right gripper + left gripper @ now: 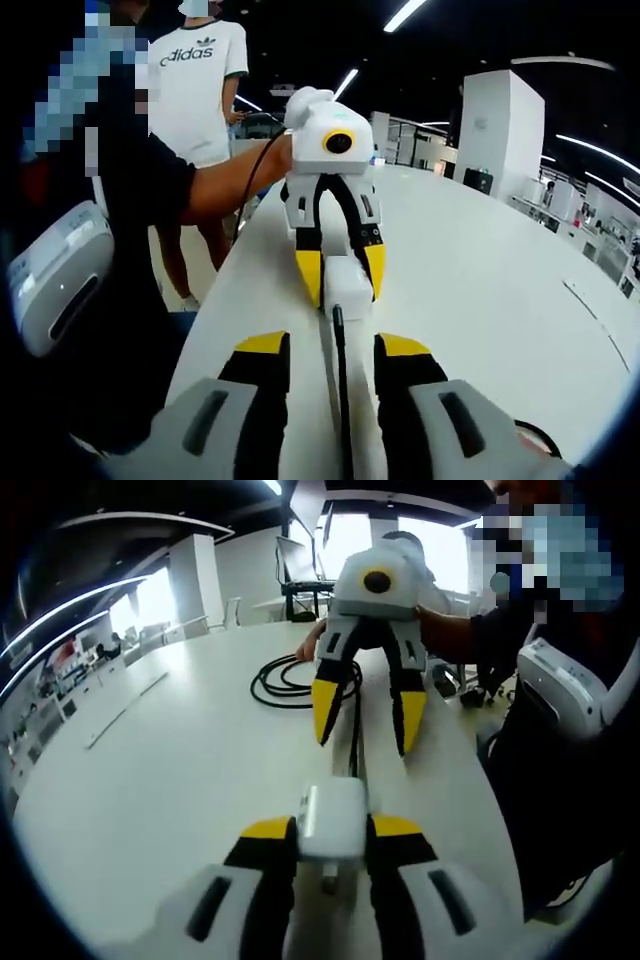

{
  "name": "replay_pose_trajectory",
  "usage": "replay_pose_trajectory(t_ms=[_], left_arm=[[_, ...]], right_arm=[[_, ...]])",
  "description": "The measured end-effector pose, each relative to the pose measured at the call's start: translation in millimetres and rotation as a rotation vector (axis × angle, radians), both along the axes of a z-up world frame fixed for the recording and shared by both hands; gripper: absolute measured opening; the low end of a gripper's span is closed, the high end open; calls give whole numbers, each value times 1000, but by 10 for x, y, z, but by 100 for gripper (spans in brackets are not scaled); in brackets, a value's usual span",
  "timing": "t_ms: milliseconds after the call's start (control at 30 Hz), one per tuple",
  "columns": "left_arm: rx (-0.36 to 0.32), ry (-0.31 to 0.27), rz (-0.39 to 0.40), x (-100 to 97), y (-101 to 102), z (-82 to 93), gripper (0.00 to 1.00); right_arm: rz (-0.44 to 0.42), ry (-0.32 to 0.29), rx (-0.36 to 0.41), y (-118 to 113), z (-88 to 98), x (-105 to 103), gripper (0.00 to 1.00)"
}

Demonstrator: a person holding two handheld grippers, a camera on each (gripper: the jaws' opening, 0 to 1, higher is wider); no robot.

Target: Plug the desk Type‑C cable into the charger adapter.

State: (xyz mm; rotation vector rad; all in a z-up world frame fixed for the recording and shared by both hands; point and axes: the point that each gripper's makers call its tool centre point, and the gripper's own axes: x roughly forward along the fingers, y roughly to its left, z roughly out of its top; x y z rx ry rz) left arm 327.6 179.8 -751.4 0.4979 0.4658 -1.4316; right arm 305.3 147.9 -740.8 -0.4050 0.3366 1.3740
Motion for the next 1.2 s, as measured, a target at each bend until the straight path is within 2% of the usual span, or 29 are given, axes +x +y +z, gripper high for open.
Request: replay_pose_trajectory(t_ms=[433, 633, 933, 1200], left_arm=[[13, 1, -12, -9, -7, -12, 26], [11, 1, -14, -11, -9, -14, 26], [26, 5, -18, 0, 0, -17, 26], [49, 5, -25, -3, 7, -24, 26]], right_arm=[[32, -20, -19, 80, -76, 67, 4], [38, -15, -16, 92, -84, 71, 4], [56, -57, -51, 98, -68, 71, 1], [66, -66, -80, 105, -44, 70, 0]])
